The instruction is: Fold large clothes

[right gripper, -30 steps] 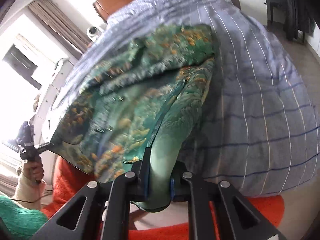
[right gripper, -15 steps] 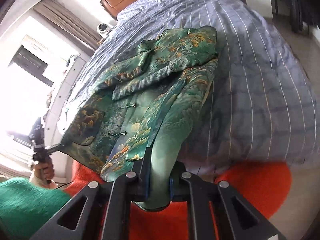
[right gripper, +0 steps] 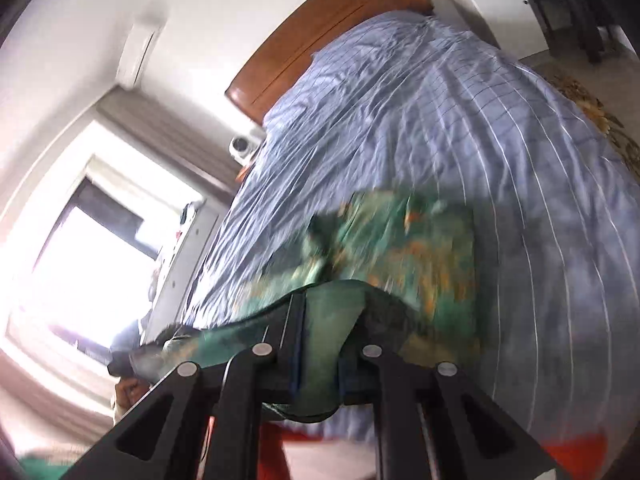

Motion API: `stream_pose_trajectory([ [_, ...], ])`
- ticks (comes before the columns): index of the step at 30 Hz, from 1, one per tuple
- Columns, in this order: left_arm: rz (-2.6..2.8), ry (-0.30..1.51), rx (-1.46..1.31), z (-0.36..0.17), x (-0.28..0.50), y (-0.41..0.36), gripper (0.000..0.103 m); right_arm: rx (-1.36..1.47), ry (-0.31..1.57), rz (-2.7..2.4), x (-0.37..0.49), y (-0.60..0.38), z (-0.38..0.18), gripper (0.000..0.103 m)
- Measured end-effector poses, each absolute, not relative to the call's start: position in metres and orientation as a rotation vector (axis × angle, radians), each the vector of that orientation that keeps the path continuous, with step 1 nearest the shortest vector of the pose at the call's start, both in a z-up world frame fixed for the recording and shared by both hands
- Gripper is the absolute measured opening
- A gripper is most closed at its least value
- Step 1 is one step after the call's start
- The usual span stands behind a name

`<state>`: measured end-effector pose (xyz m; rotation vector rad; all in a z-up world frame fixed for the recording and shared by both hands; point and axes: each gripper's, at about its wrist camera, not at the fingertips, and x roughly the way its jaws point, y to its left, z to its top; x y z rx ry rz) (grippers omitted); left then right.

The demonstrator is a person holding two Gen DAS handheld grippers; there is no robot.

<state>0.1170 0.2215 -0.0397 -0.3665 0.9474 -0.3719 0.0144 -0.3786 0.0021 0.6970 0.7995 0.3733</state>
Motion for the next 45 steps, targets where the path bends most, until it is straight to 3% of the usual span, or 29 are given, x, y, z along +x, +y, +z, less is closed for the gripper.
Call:
stream_pose_trajectory([
  [5,-0.322,0.972,-0.327,-0.077,0.176,0.194,0.016,0.688,0.822,0.285,0.086,-0.382,-0.049,0.013],
  [9,-0.313,0.998,-0.353,-0.102,0.197,0.189,0.038,0.664,0.844,0.226,0.112,-0.374,-0.088,0.015],
  [11,-0.332,1.023,-0.407,-0.106,0.206,0.194,0.053,0.715,0.884,0.214,0.125,-0.378,-0.105,0.021],
  [12,-0.341,1.013,-0.451,-0.104,0.207,0.2,0.062,0.75,0.902,0.216,0.129,-0.381,-0.109,0.033],
  [13,-0.342,0.996,-0.488,-0.099,0.206,0.206,0.079,0.789,0.913,0.224,0.133,-0.384,-0.113,0.046],
  [14,-0.334,0.962,-0.544,-0.091,0.204,0.219,0.087,0.834,0.91,0.245,0.135,-0.388,-0.113,0.051],
  [15,-0.335,0.927,-0.583,-0.083,0.2,0.229,0.094,0.864,0.899,0.265,0.135,-0.391,-0.111,0.068],
  [16,-0.343,0.893,-0.616,-0.077,0.196,0.239,0.095,0.879,0.884,0.277,0.136,-0.393,-0.107,0.088],
  [17,-0.352,0.881,-0.627,-0.073,0.194,0.245,0.096,0.885,0.863,0.285,0.135,-0.395,-0.101,0.094],
  [20,-0.401,0.873,-0.576,-0.065,0.183,0.254,0.097,0.839,0.814,0.292,0.131,-0.4,-0.081,0.095],
  [26,-0.516,0.983,-0.37,-0.101,0.173,0.224,0.099,0.385,0.959,0.279,0.132,-0.359,-0.073,0.095],
  [30,-0.426,0.998,-0.297,-0.121,0.206,0.186,0.095,0.245,1.006,0.215,0.157,-0.324,-0.091,0.095],
  [31,-0.408,1.004,-0.289,-0.125,0.216,0.177,0.078,0.237,1.01,0.195,0.165,-0.318,-0.096,0.095],
  [32,-0.399,1.019,-0.284,-0.128,0.222,0.172,0.07,0.232,1.013,0.17,0.173,-0.312,-0.101,0.095],
  [33,-0.358,1.043,-0.261,-0.134,0.228,0.166,0.036,0.233,1.014,0.161,0.174,-0.31,-0.104,0.082],
  [34,-0.3,1.062,-0.226,-0.136,0.232,0.162,0.012,0.225,1.018,0.15,0.176,-0.305,-0.105,0.043],
  [35,-0.281,1.07,-0.232,-0.136,0.234,0.163,0.012,0.194,1.019,0.121,0.174,-0.301,-0.102,0.022],
  [36,-0.273,1.064,-0.242,-0.134,0.234,0.165,0.011,0.176,1.009,0.101,0.173,-0.298,-0.097,0.015],
  [45,-0.126,0.778,-0.156,-0.055,0.253,0.16,0.009,0.093,0.707,-0.007,0.183,-0.304,0.004,0.014],
])
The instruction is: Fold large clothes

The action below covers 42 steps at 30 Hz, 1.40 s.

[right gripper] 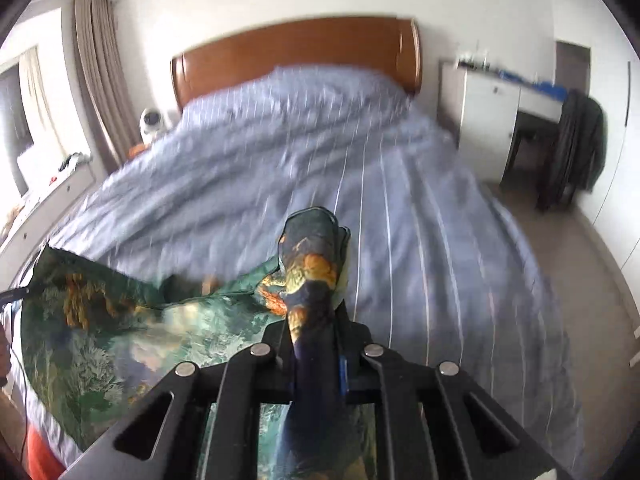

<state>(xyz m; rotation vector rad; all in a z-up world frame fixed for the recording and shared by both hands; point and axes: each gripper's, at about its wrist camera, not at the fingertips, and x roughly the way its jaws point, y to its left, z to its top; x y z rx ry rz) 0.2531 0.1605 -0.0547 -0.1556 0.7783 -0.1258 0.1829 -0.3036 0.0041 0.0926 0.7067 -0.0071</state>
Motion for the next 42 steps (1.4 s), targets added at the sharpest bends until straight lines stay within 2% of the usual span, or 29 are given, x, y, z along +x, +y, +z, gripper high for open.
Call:
stream_pose_trajectory([
  [3,-0.049,0.763,-0.066,-0.077,0.27,0.146,0.009,0.029,0.697,-0.067,0.203,-0.301,-0.005,0.014],
  [9,-0.038,0.871,-0.079,-0.176,0.269,0.152,0.013,0.073,0.886,-0.115,0.218,-0.311,-0.11,0.014],
  [13,-0.05,0.82,-0.112,-0.189,0.262,0.155,0.016,0.148,0.923,-0.103,0.213,-0.319,-0.159,0.016],
  [34,-0.059,0.787,-0.131,-0.19,0.258,0.154,0.02,0.222,0.887,-0.082,0.21,-0.327,-0.169,0.02],
  [38,-0.054,0.777,-0.133,-0.186,0.255,0.154,0.029,0.237,0.876,-0.073,0.208,-0.33,-0.168,0.02],
  [41,-0.04,0.765,-0.131,-0.184,0.253,0.154,0.046,0.232,0.866,-0.077,0.207,-0.329,-0.167,0.021],
  [42,-0.035,0.762,-0.132,-0.183,0.252,0.155,0.055,0.231,0.865,-0.077,0.207,-0.329,-0.167,0.021],
])
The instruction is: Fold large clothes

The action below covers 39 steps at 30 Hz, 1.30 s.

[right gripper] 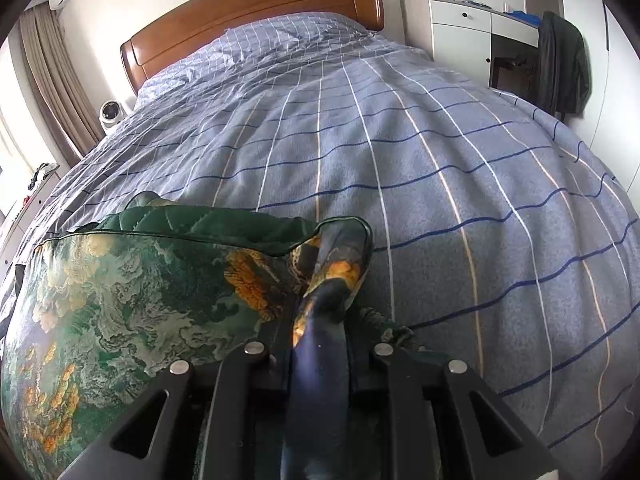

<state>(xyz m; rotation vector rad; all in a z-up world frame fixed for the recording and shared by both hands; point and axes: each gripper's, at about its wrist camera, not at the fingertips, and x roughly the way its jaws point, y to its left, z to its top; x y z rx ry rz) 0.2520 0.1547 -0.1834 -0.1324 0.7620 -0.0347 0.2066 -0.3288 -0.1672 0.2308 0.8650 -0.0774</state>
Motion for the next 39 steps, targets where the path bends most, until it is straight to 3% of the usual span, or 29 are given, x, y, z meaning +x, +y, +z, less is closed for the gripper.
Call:
stream_pose_trajectory([
  [4,-0.05,0.767,-0.159,-0.18,0.251,0.159,0.083,0.249,0.86,-0.073,0.203,-0.332,-0.165,0.023],
  [6,-0.059,0.771,-0.167,-0.175,0.248,0.161,0.088,0.272,0.855,-0.064,0.2,-0.336,-0.163,0.026],
  [12,-0.095,0.774,-0.177,-0.155,0.231,0.167,0.092,0.319,0.879,-0.057,0.194,-0.35,-0.148,0.064],
  [13,-0.098,0.766,-0.182,-0.15,0.226,0.168,0.092,0.31,0.883,-0.061,0.193,-0.351,-0.143,0.066],
  [20,-0.171,0.66,-0.221,-0.099,0.197,0.165,0.097,0.202,0.745,-0.07,0.164,-0.349,-0.084,0.066],
  [26,-0.259,0.678,-0.151,-0.091,0.231,0.128,0.099,0.201,0.683,0.03,0.15,-0.323,-0.052,0.069],
  [34,-0.095,0.782,-0.099,-0.142,0.291,0.133,0.098,0.166,0.838,0.068,0.18,-0.286,-0.111,0.069],
  [39,-0.088,0.826,-0.248,-0.171,0.297,0.158,0.098,0.228,0.865,0.071,0.185,-0.295,-0.141,0.07],
])
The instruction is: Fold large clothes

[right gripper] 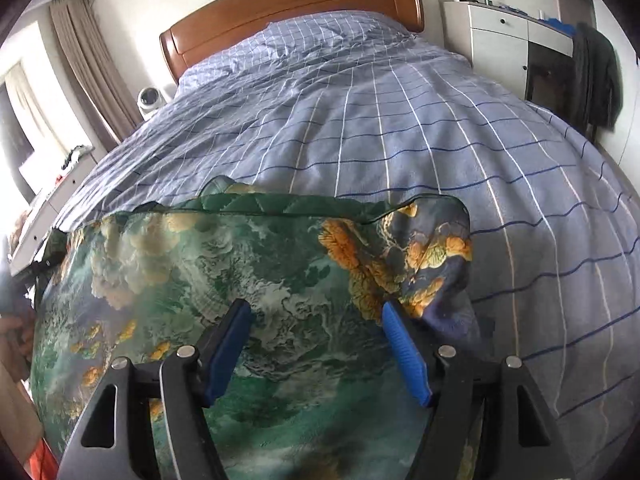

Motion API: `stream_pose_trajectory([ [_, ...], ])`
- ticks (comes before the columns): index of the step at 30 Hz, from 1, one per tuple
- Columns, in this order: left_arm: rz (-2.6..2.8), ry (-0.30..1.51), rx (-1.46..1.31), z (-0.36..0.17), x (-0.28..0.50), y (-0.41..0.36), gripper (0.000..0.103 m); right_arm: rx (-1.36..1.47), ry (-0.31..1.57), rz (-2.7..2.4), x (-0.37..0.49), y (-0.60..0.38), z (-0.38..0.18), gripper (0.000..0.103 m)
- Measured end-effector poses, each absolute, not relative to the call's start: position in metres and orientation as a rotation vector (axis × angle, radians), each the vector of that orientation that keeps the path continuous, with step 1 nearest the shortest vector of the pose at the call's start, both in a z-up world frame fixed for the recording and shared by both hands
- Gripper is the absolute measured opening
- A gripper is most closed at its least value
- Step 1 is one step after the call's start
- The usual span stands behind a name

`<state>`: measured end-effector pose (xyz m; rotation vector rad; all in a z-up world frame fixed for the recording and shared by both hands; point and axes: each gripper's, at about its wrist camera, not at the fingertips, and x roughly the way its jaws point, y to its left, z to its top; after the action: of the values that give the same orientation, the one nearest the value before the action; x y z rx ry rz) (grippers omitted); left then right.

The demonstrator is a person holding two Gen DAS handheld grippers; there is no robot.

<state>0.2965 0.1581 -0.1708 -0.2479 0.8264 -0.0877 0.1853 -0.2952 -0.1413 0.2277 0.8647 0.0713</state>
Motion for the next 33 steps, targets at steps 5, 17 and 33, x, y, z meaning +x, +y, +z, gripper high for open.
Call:
stream_pose_trajectory([
  [5,-0.09,0.85,-0.308,-0.175,0.299,0.164,0.098,0.27,0.871,0.087,0.189,-0.303,-0.146,0.07],
  [17,-0.297,0.693,-0.204,-0.084,0.214,0.123,0.099,0.202,0.746,0.076,0.147,-0.294,-0.095,0.07],
  [33,-0.374,0.896,0.082,-0.134,0.254,-0.026,0.097,0.219,0.669,0.198,0.024,-0.279,-0.063,0.07],
])
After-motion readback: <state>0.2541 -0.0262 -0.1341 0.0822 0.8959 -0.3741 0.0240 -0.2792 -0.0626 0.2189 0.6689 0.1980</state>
